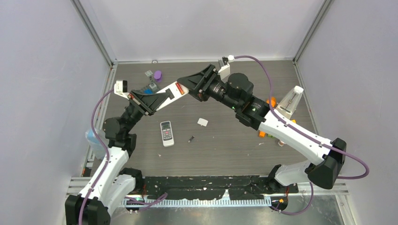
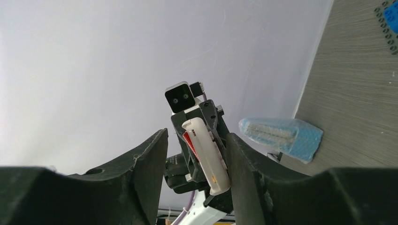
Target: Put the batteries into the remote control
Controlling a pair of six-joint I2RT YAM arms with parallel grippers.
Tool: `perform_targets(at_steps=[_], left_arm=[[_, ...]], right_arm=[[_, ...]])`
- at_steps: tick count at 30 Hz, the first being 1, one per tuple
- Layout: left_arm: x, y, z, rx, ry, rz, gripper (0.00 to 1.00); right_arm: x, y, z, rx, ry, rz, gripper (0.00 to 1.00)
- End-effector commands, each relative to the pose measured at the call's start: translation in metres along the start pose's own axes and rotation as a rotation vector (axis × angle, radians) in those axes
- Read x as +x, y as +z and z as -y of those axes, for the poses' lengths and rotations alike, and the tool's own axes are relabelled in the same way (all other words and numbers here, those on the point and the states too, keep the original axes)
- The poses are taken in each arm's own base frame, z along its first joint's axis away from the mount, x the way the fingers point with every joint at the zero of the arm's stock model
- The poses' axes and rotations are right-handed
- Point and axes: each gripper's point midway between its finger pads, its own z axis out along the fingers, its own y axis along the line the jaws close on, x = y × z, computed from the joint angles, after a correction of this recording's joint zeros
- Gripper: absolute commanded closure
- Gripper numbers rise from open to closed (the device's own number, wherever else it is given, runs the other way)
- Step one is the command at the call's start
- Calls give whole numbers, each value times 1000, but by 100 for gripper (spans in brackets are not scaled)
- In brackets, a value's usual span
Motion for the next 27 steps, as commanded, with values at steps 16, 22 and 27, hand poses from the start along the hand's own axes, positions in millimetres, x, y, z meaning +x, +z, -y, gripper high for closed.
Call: perform_targets(at_steps=[16,22,27], left_arm=[[-2,3,6,15,29,2,100],[-3,3,5,11,30,2,100],[-2,3,2,3,34,1,100]], right_arm=[[9,4,-23,-65,-108,-82,71],[9,6,-19,-46,-105,-86,89],[7,3,-20,-47,-110,-72,45]])
